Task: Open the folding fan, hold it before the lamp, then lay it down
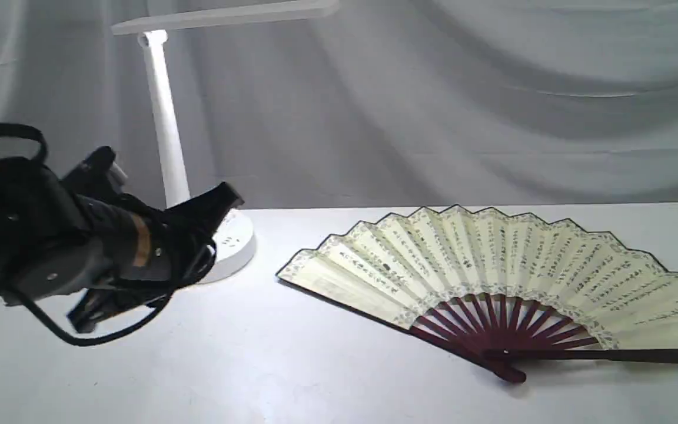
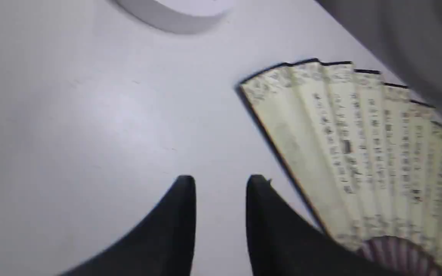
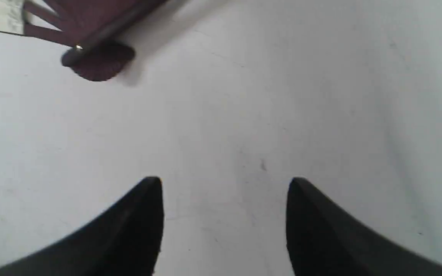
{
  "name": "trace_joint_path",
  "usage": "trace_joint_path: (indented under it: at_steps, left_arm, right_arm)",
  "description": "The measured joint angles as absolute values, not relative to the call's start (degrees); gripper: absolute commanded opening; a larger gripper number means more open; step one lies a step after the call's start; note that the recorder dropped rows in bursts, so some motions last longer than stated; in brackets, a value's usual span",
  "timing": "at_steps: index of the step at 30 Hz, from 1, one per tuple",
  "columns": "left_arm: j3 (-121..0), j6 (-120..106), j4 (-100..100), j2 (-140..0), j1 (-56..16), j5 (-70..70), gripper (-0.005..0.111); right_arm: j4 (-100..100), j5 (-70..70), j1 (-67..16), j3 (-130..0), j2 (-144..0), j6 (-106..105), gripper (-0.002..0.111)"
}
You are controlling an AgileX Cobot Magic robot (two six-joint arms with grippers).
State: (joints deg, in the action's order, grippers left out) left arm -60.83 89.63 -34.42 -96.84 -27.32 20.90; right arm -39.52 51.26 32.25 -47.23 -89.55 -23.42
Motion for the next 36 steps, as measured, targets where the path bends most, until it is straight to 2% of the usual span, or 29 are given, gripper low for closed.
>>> trace_joint_path:
  at_steps: [8,13,17,19,26,36]
  left_arm:
    - [-60.8,60.6,-22.6,-90.5,-26.5,36.8,0.023]
    - [-60.8,35.5,-10.9,-89.0,-22.8,44.3,0.018]
    - [-60.8,19.9,-7.8,-87.2,-19.3,50.8,0.007]
    - [-60.8,16.8,-7.4,-85.8,-17.6,52.1,0.000]
    - [-60.3,13.7,-8.7,-82.5,-14.8,50.6,0.000]
    - [-60.3,13.3,-8.3,-82.5,-14.7,50.1,0.000]
  right_arm:
    - [-31.3,48.7,21.4,-47.2,-88.7,-21.7,0.035]
    - [-26.7,48.7,14.4,-47.2,-88.5,-21.2,0.032]
    - [-22.1,48.8,9.7,-47.2,-86.2,-18.8,0.031]
    - [-18.1,48.8,7.8,-47.2,-84.3,-16.3,0.030]
    - [-4.1,47.6,4.6,-47.2,-79.0,-7.4,0.030]
    - [-5.8,46.2,4.6,-46.8,-78.8,-5.8,0.030]
